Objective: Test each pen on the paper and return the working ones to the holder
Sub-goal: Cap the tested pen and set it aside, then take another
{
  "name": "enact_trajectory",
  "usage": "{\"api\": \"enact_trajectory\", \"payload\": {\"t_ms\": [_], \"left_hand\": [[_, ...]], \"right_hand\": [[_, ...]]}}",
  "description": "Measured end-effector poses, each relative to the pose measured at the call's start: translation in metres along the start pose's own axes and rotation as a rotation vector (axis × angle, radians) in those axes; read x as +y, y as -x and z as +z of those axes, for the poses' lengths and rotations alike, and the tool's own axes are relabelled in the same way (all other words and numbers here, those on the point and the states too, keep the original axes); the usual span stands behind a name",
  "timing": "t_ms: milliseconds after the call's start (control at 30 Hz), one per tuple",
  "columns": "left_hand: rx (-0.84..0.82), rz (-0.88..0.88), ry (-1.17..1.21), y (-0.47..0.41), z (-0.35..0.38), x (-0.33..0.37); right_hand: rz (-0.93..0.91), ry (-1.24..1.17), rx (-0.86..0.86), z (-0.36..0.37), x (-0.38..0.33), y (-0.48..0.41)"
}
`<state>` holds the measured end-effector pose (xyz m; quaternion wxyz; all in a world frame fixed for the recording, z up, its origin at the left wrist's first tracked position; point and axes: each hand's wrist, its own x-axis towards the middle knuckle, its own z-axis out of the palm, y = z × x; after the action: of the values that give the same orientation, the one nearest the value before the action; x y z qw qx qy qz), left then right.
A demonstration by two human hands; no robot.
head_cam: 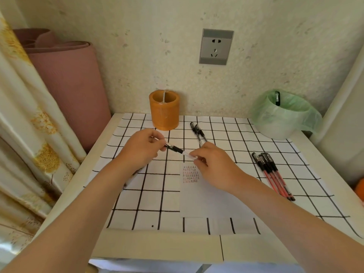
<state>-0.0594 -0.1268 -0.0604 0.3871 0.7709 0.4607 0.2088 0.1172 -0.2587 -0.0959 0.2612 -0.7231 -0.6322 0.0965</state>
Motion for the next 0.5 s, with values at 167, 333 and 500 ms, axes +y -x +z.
{"api": "enact_trajectory", "payload": {"t_ms": [167, 333, 500], "left_hand": [[0.13, -0.036, -0.585, -0.004, -0.009, -0.018], [0.025, -0.114, -0.932, -0.003, -0.008, -0.025], [-0.036, -0.099, -1.038, -0.004, -0.002, -0.027]], "right_hand": [[0.191, 0.095, 0.112, -0.009, 0.012, -0.011], [0.351, 0.18, 0.2, -0.014, 0.042, -0.022], [0.473, 0.158, 0.214, -0.011, 0.06, -0.027]]}}
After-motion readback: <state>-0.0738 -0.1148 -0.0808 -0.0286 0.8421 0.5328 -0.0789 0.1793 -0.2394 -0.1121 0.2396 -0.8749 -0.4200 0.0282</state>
